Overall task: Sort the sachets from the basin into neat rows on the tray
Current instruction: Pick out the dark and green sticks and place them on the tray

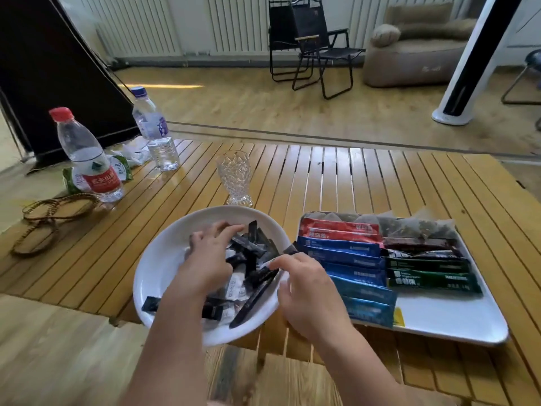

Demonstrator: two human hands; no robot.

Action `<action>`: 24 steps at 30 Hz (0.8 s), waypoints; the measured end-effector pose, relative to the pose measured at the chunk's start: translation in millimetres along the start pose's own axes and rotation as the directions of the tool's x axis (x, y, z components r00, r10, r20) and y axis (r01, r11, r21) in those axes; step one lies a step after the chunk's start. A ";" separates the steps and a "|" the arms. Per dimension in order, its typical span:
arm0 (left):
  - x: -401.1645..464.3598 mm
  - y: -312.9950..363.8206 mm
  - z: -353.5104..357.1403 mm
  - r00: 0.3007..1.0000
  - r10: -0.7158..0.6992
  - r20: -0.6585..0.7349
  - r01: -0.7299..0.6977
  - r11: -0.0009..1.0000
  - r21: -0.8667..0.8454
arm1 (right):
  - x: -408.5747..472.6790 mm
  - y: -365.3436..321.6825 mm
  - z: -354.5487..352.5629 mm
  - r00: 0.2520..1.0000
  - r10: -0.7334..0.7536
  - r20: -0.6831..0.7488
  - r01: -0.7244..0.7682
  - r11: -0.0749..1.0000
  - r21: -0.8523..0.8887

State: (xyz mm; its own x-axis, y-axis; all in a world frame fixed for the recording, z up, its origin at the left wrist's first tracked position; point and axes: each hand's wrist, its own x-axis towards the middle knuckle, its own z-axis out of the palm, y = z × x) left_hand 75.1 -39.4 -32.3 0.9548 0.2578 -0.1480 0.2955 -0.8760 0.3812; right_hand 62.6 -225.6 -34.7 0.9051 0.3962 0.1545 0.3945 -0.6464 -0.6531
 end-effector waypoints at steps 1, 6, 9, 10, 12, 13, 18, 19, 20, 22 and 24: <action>2.6 -1.4 -0.1 0.999 0.019 0.047 -0.019 1.000 -0.003 | 0.7 -3.4 5.5 0.999 -0.040 0.027 0.042 0.997 -0.059; 13.2 -9.6 7.2 0.976 0.063 0.206 -0.067 0.998 0.011 | 5.9 -10.4 24.0 0.968 -0.052 0.245 0.111 0.965 -0.236; 19.5 -16.0 7.3 0.998 0.023 0.054 -0.021 0.999 -0.040 | 11.8 -13.0 29.4 0.972 0.001 0.235 0.062 0.963 -0.263; 21.7 -17.7 8.0 1.000 0.014 -0.007 -0.014 1.000 -0.027 | 14.4 -14.4 30.4 0.971 0.022 0.237 0.044 0.962 -0.270; 24.3 -20.1 9.7 0.994 0.008 -0.105 -0.011 1.000 -0.029 | 19.9 -17.3 32.7 0.969 0.068 0.239 0.006 0.955 -0.295; 25.1 -21.7 11.1 0.989 0.003 -0.148 -0.009 0.999 -0.040 | 22.0 -19.1 34.1 0.970 0.085 0.229 -0.009 0.949 -0.315; 26.2 -20.8 6.0 0.913 -0.038 -0.406 -0.008 0.994 -0.112 | 20.9 -26.2 37.9 0.992 0.058 0.114 -0.012 0.932 -0.363; 25.7 -17.5 5.2 0.900 -0.068 -0.430 -0.007 0.985 -0.170 | 20.9 -25.5 37.0 0.996 0.044 0.080 -0.012 0.934 -0.358; 25.6 -13.6 5.6 0.903 -0.109 -0.416 0.007 0.971 -0.238 | 21.8 -23.5 34.8 0.999 0.025 0.037 -0.010 0.935 -0.354; 27.8 -10.5 9.5 0.922 -0.224 -0.316 0.092 0.920 -0.382 | 25.8 -17.2 26.7 0.998 -0.016 -0.068 -0.006 0.949 -0.316; 29.5 -12.8 14.5 0.929 -0.317 -0.189 0.207 0.872 -0.444 | 31.5 -8.9 14.6 0.985 -0.057 -0.165 0.021 0.977 -0.214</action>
State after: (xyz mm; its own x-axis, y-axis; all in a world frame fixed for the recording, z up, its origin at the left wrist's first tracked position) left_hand 99.1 -26.4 -54.8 0.7996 0.5943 -0.0863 0.4695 -0.5290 0.7069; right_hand 85.2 -197.9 -34.8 0.8948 0.3196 0.3118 0.4383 -0.7623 -0.4763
